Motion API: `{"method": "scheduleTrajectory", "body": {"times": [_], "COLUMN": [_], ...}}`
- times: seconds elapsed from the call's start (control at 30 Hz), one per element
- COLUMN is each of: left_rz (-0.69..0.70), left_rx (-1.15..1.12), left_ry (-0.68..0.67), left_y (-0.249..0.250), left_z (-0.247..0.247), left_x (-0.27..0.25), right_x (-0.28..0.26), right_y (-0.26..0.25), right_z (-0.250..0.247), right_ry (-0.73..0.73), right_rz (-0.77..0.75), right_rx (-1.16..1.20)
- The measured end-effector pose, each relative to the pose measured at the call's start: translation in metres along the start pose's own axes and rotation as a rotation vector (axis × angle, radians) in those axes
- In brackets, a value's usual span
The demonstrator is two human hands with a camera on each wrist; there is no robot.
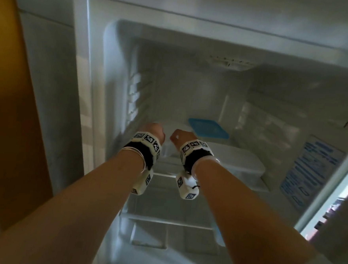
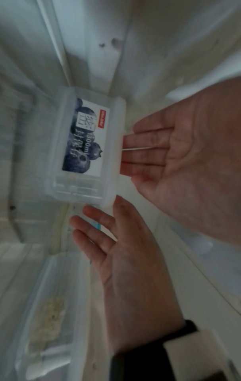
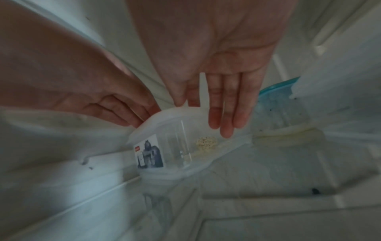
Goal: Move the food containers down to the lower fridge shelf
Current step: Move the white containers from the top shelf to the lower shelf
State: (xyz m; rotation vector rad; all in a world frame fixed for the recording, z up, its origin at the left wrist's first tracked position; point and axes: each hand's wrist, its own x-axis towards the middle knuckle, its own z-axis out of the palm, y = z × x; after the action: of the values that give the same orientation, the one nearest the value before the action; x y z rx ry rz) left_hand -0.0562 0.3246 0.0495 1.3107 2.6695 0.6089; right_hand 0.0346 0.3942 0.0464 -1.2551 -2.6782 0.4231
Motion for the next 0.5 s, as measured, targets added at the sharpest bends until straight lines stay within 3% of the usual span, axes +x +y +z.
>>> {"method": "scheduleTrajectory", "body": {"times": [0.27, 0.5], "left_rz": [-0.004, -0.043], "left_rx": [0.056, 0.134], "left_ry": [0.027, 0.043], "left_y": [-0.006, -0.010], "left_z": [-0.010, -0.004], "left_x": [-0.002, -0.007], "right_x": [0.005, 0.002], "right_y": [0.001, 0.008], "right_z": [-0.005, -0.003], "right_ry": [0.024, 0.054], "right_rz": [0.111, 0.127], "right_rx": [0.102, -0.008]}}
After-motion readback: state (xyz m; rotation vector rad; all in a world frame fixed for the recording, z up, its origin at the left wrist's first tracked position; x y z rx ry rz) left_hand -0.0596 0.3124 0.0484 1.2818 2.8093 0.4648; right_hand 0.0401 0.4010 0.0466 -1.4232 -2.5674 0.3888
